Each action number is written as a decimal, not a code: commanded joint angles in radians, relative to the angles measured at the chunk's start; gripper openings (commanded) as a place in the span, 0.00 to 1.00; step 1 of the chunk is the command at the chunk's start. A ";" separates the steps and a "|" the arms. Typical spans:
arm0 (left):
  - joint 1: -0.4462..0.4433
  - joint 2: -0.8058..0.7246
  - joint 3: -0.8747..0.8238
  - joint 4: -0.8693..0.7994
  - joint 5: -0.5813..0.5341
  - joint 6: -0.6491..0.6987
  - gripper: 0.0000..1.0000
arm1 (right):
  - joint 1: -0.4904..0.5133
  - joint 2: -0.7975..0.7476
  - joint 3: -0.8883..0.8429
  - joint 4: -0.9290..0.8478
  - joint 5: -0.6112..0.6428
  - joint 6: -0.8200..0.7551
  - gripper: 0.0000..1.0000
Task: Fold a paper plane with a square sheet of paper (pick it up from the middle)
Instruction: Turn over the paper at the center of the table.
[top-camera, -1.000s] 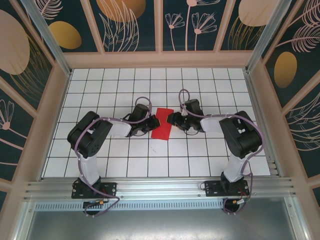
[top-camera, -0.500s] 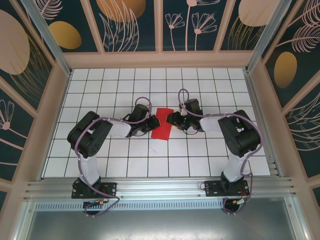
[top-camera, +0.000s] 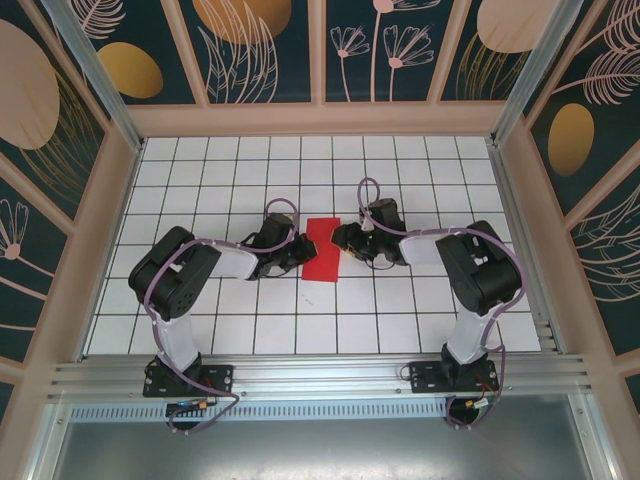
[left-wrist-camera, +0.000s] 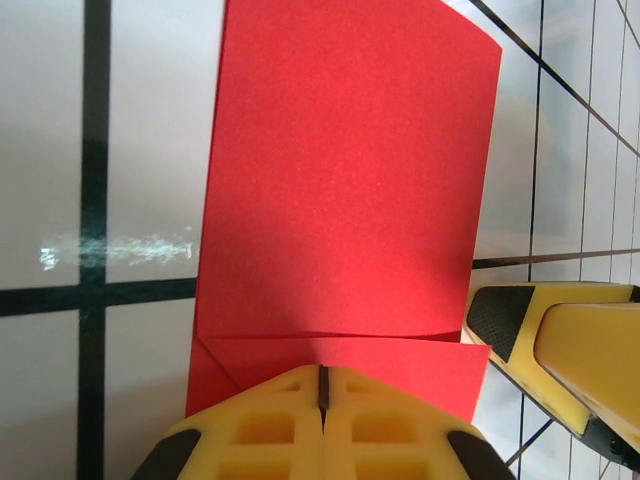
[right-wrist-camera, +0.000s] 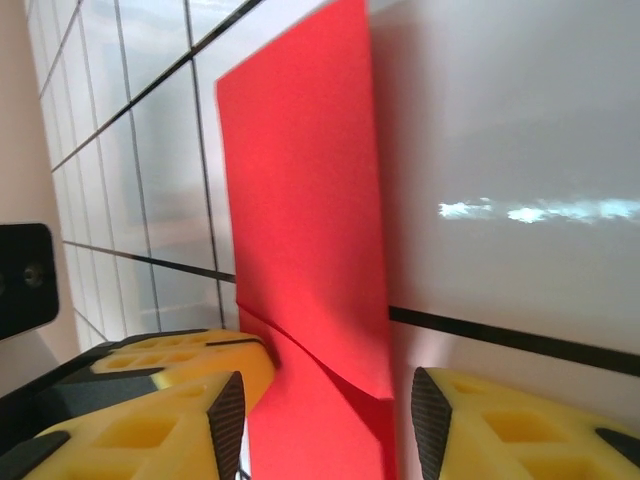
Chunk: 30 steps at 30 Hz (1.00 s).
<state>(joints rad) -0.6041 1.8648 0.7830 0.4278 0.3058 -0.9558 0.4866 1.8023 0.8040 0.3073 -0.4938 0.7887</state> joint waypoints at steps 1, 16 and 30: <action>0.002 -0.033 -0.023 0.018 -0.017 -0.020 0.07 | 0.010 -0.031 -0.007 -0.031 0.054 0.016 0.52; 0.002 -0.033 -0.018 0.032 -0.001 -0.028 0.08 | 0.055 0.012 0.025 -0.025 0.005 0.036 0.44; 0.002 -0.047 -0.027 0.036 -0.007 -0.034 0.09 | 0.055 -0.002 -0.026 0.083 -0.045 0.065 0.33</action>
<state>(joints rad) -0.6041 1.8500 0.7681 0.4427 0.3061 -0.9775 0.5396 1.8004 0.7975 0.3347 -0.5053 0.8455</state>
